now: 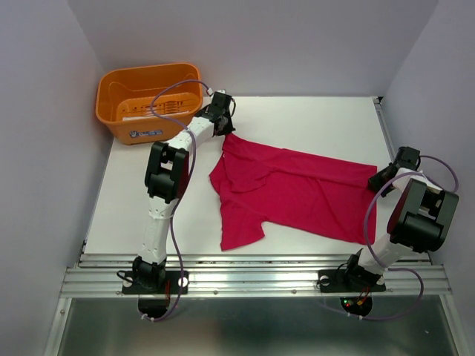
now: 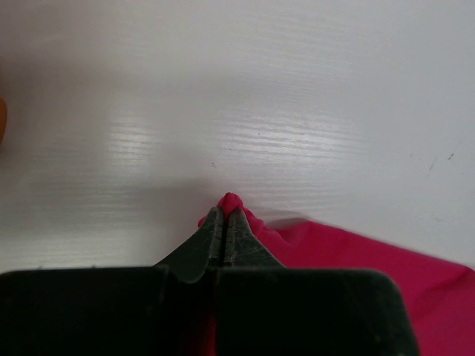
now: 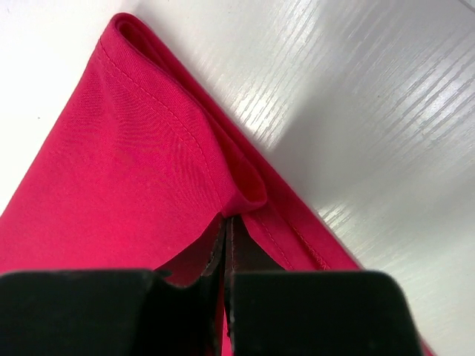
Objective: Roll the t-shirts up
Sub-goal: Fold the T-shirt at the center of the board.
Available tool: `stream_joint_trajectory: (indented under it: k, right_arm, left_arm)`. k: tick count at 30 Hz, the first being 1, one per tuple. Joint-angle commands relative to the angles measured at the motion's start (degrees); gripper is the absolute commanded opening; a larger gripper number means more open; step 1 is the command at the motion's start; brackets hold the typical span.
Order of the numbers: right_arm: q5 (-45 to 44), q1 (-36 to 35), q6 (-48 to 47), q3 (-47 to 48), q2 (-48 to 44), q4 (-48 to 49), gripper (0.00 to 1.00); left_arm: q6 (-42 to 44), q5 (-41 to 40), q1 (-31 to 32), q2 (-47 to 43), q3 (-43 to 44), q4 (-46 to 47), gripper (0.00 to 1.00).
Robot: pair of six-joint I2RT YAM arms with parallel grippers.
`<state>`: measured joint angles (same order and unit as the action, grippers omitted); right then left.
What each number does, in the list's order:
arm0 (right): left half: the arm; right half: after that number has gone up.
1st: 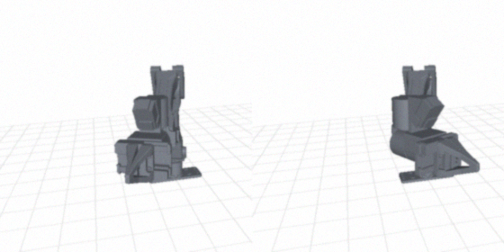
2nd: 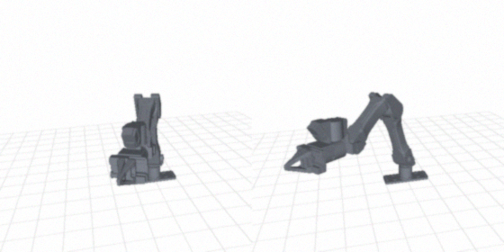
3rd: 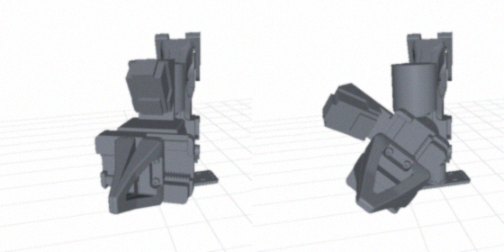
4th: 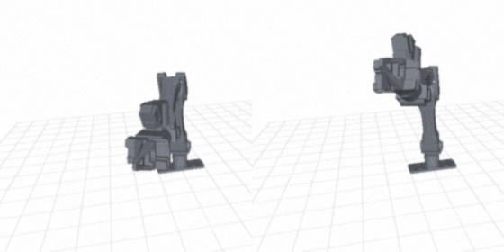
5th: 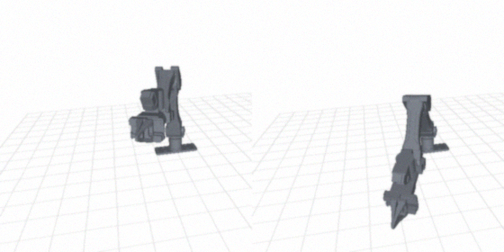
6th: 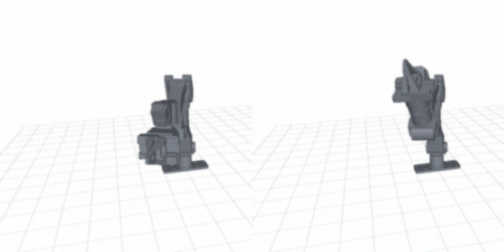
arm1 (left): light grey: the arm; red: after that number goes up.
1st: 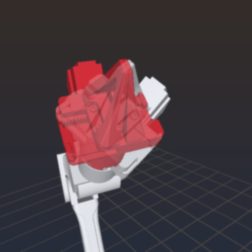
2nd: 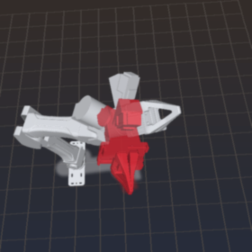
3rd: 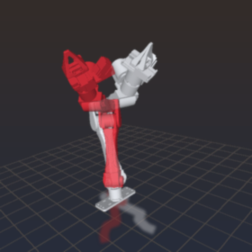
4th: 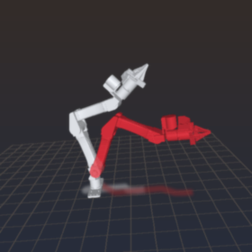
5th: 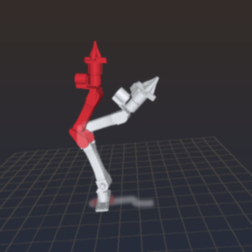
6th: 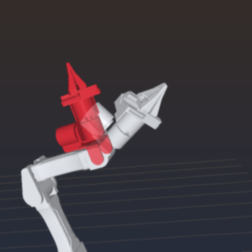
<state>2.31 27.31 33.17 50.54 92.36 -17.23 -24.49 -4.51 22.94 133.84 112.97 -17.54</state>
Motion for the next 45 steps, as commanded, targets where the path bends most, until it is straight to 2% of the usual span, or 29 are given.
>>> stream_joint_trajectory:
  k: [1,16,30,43,45]
  right_arm:
    - [-2.0,0.3,0.1,1.8,-2.2,2.4,0.01]
    - [-6.6,0.3,0.8,-1.1,-12.7,0.4,0.01]
    - [-10.7,0.3,0.8,-3.3,-12.6,-0.3,0.01]
    - [-10.6,0.3,0.5,-5.6,-9.1,1.3,0.01]
    - [-10.0,0.3,0.8,-6.0,-9.2,1.7,0.11]
  left_arm:
    - [0.6,0.0,0.4,-1.0,0.7,0.8,0.0]
    - [0.0,-2.2,0.3,-2.0,0.4,0.0,0.0]
    - [-1.1,-2.8,-1.6,-4.3,-0.8,-0.2,0.0]
    - [-0.9,-0.9,-1.8,-1.4,1.9,-1.2,0.0]
    - [-0.8,0.4,-1.8,-1.4,2.2,-1.9,0.04]
